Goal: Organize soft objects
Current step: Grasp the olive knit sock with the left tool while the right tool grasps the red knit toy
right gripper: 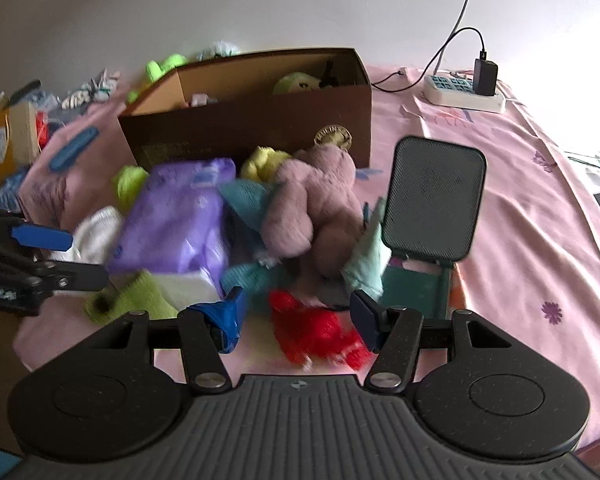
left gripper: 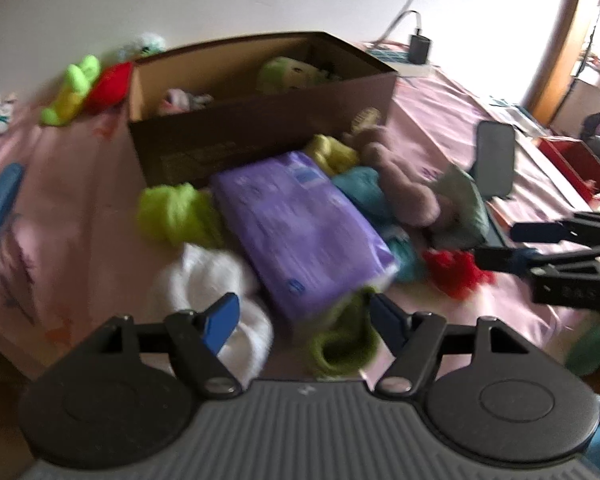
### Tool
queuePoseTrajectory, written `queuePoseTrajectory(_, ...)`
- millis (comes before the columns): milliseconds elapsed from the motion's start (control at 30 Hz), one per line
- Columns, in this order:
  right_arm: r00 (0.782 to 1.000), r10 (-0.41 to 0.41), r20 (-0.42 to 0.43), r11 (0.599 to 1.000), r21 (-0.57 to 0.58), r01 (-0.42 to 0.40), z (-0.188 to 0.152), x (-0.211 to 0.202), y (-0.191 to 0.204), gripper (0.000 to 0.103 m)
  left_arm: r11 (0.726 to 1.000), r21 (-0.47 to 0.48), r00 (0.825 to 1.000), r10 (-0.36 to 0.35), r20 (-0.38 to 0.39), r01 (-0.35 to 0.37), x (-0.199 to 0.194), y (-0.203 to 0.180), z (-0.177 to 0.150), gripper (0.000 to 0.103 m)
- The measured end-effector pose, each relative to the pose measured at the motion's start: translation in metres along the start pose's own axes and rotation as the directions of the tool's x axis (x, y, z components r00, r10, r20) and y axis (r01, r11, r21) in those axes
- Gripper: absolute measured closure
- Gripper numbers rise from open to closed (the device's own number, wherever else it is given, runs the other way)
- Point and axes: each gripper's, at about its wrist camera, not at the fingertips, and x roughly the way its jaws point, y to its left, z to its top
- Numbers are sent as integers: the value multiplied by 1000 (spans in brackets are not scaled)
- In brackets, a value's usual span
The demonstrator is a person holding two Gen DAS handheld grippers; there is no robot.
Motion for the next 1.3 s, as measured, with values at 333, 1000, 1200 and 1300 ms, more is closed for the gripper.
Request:
queuePoseTrajectory(333,998,13,-58,1000,10,-12,-11,22,-6,59,998,59,999,-33,-28,34,20,-19,-13,29)
queuePoseTrajectory(1000,989,64,-134,998,18,-63,-17,58,-12,68,977,201,993,84,-77,-67,56,-33,-22,60)
queuePoseTrajectory(1200,987,83,-140,996,20,-81,-18,51,-15,89,982,182,996,57,-67,-44,47,-24,-21,80)
queuePoseTrajectory(1300,987,84,-135,996,23,-81,-17,44,-16,91,985,171,997,30,-67,-18,41,-20,-19,83)
